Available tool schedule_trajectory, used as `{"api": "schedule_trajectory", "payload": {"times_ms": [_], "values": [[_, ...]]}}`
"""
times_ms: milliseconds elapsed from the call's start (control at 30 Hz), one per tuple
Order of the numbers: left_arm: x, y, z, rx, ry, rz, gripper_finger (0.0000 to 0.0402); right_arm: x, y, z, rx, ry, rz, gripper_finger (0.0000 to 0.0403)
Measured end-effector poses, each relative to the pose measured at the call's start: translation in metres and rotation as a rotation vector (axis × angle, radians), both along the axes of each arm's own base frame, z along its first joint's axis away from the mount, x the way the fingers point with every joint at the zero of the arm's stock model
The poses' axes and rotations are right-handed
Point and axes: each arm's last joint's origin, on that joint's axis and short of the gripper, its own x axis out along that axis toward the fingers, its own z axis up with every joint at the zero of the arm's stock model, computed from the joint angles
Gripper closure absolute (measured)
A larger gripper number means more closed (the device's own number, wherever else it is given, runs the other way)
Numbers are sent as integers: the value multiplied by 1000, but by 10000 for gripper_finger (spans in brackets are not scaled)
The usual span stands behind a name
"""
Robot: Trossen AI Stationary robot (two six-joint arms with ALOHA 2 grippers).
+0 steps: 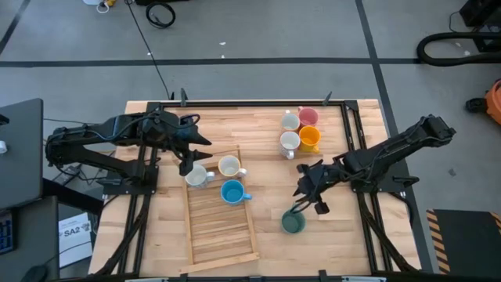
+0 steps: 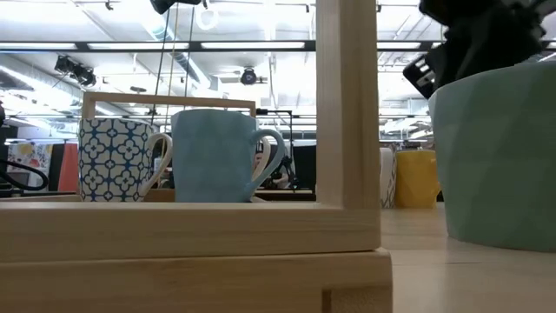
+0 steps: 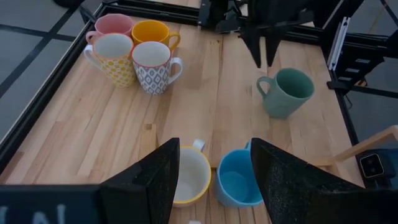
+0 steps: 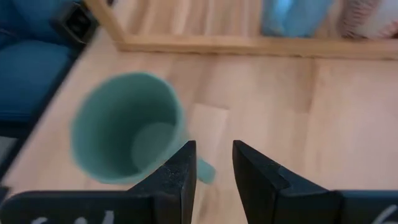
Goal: Place coffee mugs
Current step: Put the green mug on the shelf aligned with the light blue mug
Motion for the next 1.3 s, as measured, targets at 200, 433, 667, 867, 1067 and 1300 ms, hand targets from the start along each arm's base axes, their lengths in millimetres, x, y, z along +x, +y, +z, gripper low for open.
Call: {"api": "schedule_trajectory", "payload": {"times_ms": [200, 433, 667, 867, 1067, 1300], "values": [[0, 0, 0, 0, 0, 0, 198, 0, 11, 5, 46, -45, 63, 293], [0, 0, 0, 0, 1, 0, 198, 1, 17, 9, 51, -89, -1, 293], [0, 0, 0, 0, 2, 0, 198, 3, 18, 12, 113, -65, -36, 293], [0, 0, 0, 0, 2, 0, 198, 13, 22, 30, 86, -13, -32, 293], [0, 0, 0, 0, 3, 0, 198, 27, 27, 28, -22, 165, -74, 293], [0, 0, 0, 0, 5, -1, 198, 47, 35, 20, -71, 295, -69, 294]]}}
